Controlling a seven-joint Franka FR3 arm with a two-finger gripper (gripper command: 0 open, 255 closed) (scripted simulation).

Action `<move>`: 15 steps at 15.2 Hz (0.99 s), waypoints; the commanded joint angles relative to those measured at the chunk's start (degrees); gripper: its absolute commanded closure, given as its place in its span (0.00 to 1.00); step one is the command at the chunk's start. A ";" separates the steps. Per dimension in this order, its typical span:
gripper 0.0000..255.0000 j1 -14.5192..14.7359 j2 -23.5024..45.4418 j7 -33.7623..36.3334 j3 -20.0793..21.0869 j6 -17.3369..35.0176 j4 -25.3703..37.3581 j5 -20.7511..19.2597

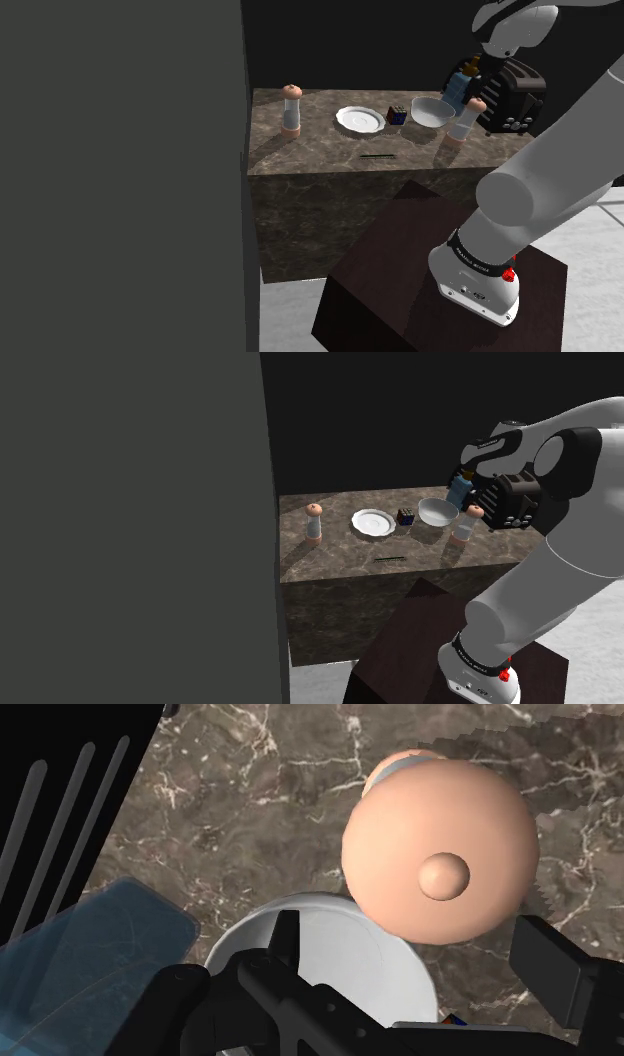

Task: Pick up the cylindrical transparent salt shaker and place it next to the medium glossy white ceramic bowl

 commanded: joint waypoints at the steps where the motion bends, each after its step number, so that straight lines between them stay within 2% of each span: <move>1: 0.00 0.00 0.00 0.00 0.00 0.00 0.00 0.00; 4: 0.00 0.00 0.00 0.00 0.00 0.00 0.00 0.00; 8: 0.00 0.12 -4.43 2.13 0.86 -7.23 3.51 -2.87; 15: 0.00 0.09 -4.42 2.12 0.89 -7.23 3.51 -2.86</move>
